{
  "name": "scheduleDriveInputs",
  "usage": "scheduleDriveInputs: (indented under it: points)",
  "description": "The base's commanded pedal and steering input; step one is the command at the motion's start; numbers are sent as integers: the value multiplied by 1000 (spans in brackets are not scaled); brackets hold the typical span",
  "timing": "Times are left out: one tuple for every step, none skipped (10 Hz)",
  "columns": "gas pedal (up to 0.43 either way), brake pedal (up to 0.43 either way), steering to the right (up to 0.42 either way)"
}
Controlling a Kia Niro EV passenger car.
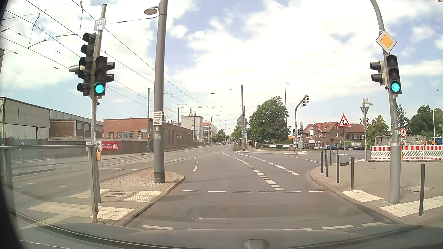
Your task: Follow the waypoints while adhering to traffic rules and regulations
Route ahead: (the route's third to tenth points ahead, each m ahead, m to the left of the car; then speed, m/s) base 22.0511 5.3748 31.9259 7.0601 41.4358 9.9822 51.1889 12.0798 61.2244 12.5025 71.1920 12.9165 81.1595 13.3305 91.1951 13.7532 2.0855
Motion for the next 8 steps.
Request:
scheduleDriveInputs:
  points:
    - [378, 24, -14]
    - [390, 24, -14]
    - [390, 24, -14]
    - [390, 24, -14]
    - [390, 24, -14]
    - [390, 24, -14]
    - [390, 24, -14]
    - [390, 24, -14]
